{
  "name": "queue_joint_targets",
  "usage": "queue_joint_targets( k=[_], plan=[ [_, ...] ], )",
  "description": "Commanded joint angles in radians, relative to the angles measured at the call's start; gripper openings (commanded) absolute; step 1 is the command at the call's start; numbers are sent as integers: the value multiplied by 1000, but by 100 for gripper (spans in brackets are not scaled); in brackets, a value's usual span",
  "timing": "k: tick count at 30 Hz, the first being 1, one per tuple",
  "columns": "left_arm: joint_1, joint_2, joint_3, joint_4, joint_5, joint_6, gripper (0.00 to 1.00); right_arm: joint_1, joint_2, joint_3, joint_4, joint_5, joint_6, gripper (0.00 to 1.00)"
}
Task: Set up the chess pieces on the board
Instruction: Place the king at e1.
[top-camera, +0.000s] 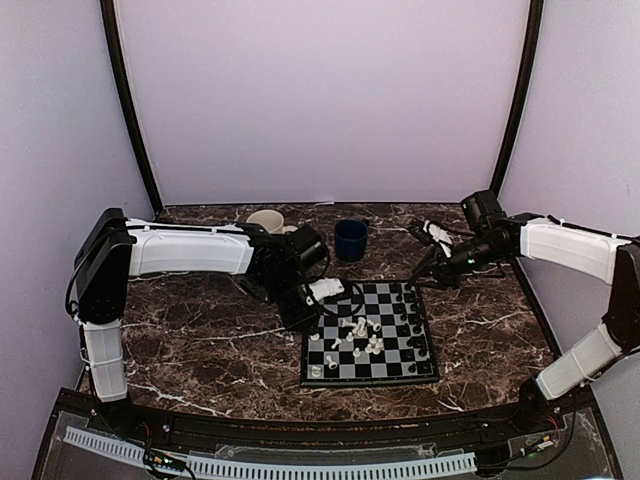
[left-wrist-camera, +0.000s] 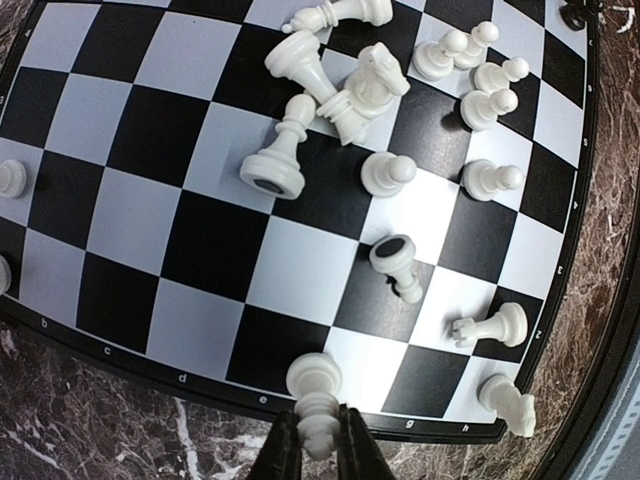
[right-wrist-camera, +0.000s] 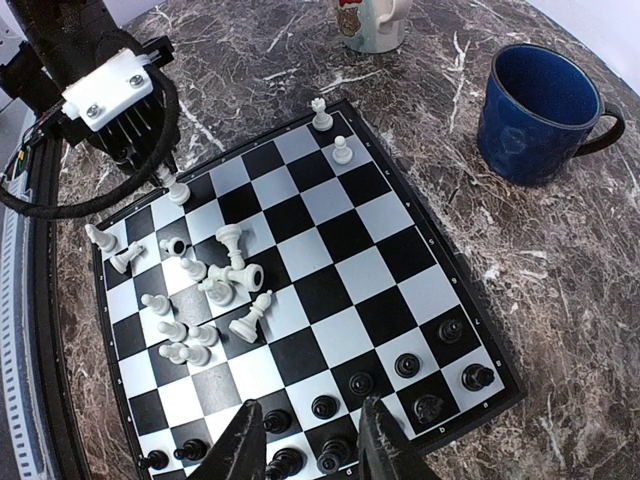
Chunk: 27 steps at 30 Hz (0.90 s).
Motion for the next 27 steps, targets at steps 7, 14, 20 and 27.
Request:
queue_joint_targets(
  k=[7,14,20,27],
  plan=[
    [9,-4,-5,33,-40,-5,14,-4,2,6,11,1,-12,33],
    [11,7,0,29,-36,-9,19,-5,1,6,12,3,-13,33],
    [11,14,-3,26,-27,-10,22,-3,4,6,10,1,-14,33],
    [11,6,3,11,-22,-13,31,-4,2,6,10,1,-16,33]
  ],
)
